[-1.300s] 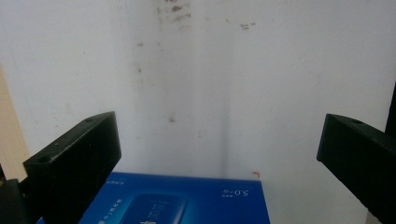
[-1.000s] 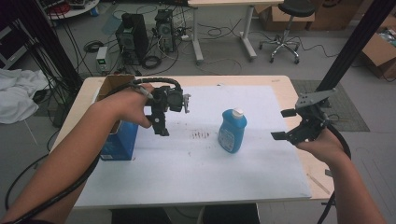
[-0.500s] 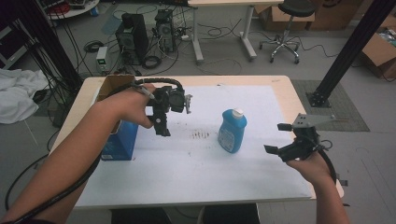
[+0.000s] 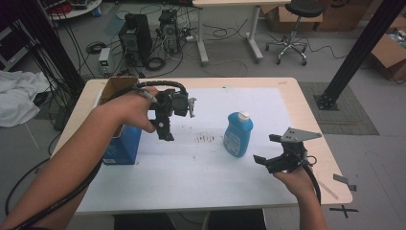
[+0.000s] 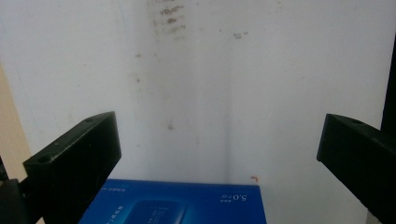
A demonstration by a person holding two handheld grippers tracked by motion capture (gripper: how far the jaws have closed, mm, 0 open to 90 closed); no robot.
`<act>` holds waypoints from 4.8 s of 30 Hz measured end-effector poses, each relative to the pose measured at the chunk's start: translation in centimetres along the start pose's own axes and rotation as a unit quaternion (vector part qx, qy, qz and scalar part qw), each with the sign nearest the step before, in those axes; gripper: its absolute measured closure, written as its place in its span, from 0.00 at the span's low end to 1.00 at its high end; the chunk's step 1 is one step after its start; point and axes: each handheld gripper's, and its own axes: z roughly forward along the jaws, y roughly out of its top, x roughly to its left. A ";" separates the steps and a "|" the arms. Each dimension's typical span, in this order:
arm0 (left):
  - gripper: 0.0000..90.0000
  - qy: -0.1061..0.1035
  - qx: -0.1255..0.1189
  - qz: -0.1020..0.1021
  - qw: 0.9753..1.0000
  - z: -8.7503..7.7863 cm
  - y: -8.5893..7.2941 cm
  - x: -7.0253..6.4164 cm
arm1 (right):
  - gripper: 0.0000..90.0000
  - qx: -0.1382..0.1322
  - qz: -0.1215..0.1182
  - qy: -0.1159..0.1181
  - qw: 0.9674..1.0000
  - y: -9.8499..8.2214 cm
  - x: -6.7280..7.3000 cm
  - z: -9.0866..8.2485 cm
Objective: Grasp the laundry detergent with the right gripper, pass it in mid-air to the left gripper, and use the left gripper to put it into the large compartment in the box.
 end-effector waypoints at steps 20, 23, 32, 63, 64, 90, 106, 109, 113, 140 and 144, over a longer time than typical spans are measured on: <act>0.00 0.016 -0.005 0.011 1.000 -0.9 0.3 -0.7 | 0.00 -0.045 0.025 -0.011 0.999 -0.7 0.5 5.2; 0.00 0.017 -0.004 0.014 1.000 -1.0 0.4 -0.9 | 0.00 -0.050 0.024 -0.018 0.998 -0.5 0.6 5.8; 0.00 0.018 -0.002 0.013 1.000 -1.1 0.3 -1.0 | 0.00 -0.066 0.027 -0.031 0.997 -0.6 0.8 7.2; 0.00 0.020 -0.009 0.005 1.000 -0.7 -0.7 -1.3 | 0.02 -0.085 0.021 -0.059 0.994 -0.3 1.5 10.3; 0.00 0.019 -0.008 0.003 1.000 -0.7 -0.7 -1.3 | 0.03 -0.086 0.021 -0.058 0.994 -0.3 1.4 10.3; 0.00 0.017 -0.004 0.004 1.000 -0.2 -0.4 -1.1 | 0.18 -0.091 0.026 -0.085 0.992 -0.6 1.6 10.0; 0.00 0.018 -0.002 0.005 1.000 -0.3 -0.2 -1.0 | 0.27 -0.097 0.026 -0.091 0.991 -0.7 1.6 9.8; 0.00 0.019 -0.003 0.005 1.000 -0.3 -0.2 -1.0 | 0.29 -0.097 0.022 -0.092 0.991 -0.6 1.7 9.8; 0.00 0.019 -0.002 0.004 1.000 -0.3 -0.3 -1.0 | 0.33 -0.097 0.021 -0.095 0.990 -0.6 1.8 9.8; 0.00 0.017 -0.005 0.011 1.000 -1.0 0.7 -1.0 | 0.51 -0.080 -0.002 -0.048 0.996 0.7 1.7 8.3; 0.00 0.017 -0.005 0.013 1.000 -1.3 1.0 -1.1 | 0.51 -0.084 -0.019 -0.006 0.996 1.8 1.7 6.9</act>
